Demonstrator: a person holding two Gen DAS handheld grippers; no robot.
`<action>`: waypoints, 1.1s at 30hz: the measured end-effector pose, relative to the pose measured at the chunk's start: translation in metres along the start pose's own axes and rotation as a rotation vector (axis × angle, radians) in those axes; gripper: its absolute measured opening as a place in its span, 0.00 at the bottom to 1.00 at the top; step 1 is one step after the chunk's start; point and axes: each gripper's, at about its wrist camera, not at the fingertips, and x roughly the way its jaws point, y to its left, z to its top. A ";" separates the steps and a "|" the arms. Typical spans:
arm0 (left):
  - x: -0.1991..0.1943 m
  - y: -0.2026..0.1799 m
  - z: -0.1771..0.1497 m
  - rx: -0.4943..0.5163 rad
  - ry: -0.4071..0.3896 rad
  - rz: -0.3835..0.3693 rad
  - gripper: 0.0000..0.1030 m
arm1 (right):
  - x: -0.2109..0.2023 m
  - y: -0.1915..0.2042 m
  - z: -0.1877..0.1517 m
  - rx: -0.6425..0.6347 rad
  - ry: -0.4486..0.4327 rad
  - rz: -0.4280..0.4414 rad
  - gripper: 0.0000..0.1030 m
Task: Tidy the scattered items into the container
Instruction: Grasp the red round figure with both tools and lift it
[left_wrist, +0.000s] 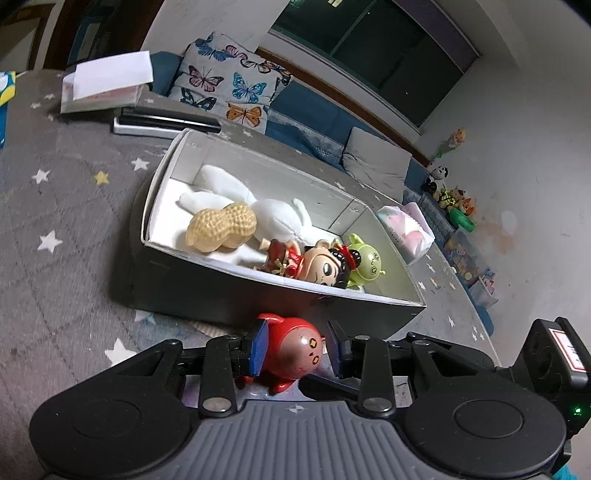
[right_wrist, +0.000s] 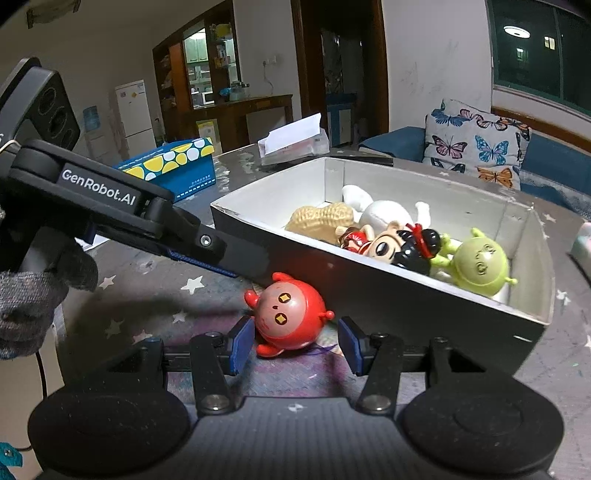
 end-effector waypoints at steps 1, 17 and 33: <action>0.001 0.001 0.000 -0.009 0.002 -0.006 0.35 | 0.003 -0.001 0.000 0.004 0.002 0.001 0.50; 0.023 0.021 0.001 -0.093 0.046 -0.061 0.36 | 0.023 -0.004 0.000 0.038 0.009 0.017 0.48; 0.024 0.031 -0.005 -0.170 0.056 -0.125 0.35 | 0.019 0.000 -0.004 0.034 0.009 0.031 0.47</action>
